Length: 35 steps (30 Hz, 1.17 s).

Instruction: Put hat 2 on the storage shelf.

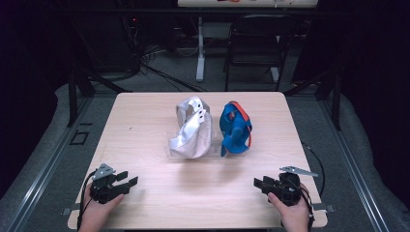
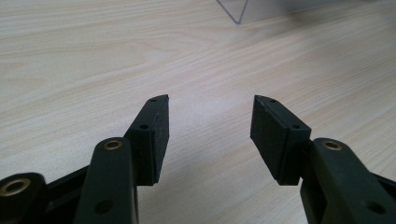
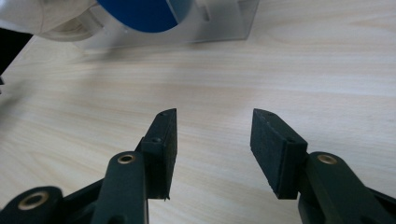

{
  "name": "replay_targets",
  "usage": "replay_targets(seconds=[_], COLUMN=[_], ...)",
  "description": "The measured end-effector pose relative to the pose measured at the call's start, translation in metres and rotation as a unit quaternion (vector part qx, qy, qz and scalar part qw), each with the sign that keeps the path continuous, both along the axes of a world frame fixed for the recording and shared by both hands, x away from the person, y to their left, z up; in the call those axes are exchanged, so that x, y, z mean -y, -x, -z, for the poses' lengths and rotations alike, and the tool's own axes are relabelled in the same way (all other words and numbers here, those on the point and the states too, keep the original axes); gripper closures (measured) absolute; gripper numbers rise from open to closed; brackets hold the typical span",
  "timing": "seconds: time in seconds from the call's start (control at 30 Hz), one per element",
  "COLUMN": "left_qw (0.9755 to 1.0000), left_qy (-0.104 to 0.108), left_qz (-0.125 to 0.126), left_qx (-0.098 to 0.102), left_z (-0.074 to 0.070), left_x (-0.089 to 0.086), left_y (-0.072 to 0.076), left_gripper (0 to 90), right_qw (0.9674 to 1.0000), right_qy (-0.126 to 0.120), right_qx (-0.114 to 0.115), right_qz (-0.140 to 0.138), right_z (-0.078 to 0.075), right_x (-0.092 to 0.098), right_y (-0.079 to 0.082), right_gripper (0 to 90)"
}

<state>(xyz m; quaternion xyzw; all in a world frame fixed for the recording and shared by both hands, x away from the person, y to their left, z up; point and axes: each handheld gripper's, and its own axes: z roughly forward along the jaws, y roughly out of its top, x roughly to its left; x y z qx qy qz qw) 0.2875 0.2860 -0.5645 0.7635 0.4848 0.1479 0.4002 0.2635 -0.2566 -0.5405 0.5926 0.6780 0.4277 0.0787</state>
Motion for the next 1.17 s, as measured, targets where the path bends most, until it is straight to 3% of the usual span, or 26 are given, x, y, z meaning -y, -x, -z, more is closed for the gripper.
replay_targets(seconds=[0.03,0.2,0.43,0.5,0.57,0.83,1.07,1.17], left_qw=[1.0000,1.0000,0.9999,0.9999,0.9997,0.9988,0.9989,0.9989], left_qy=[0.001,-0.003,-0.007,-0.003,-0.010,-0.025,-0.019,-0.002], left_qz=[0.000,0.005,0.011,0.011,0.020,0.041,0.042,0.047], left_qx=[-0.001,-0.005,-0.009,-0.009,-0.010,-0.011,-0.009,-0.005], left_z=[0.000,0.001,0.003,0.004,0.004,0.006,0.005,0.003], left_x=[0.000,0.003,0.007,0.010,0.015,0.022,0.025,0.031], left_y=[0.000,0.000,0.000,0.001,0.002,0.002,0.003,0.004], left_gripper=[47.5,47.5,47.5,47.5,47.5,47.5,47.6,47.7], right_qw=[1.0000,0.9997,0.9995,0.9987,0.9991,0.9990,0.9993,0.9992], right_qy=[-0.005,0.022,0.027,0.045,0.031,0.034,0.021,0.022], right_qx=[-0.004,0.010,0.015,0.018,0.025,0.020,0.026,0.031], right_qz=[-0.004,-0.003,-0.011,-0.013,-0.011,-0.019,-0.018,-0.013], right_z=[0.002,0.005,0.011,0.011,0.012,0.013,0.014,0.013], right_x=[-0.002,-0.011,-0.019,-0.020,-0.022,-0.023,-0.022,-0.020], right_y=[0.000,0.000,0.001,0.001,0.000,0.001,-0.001,-0.001], right_gripper=[51.5,52.9,51.8,51.5,50.9,50.0,47.8,46.9])
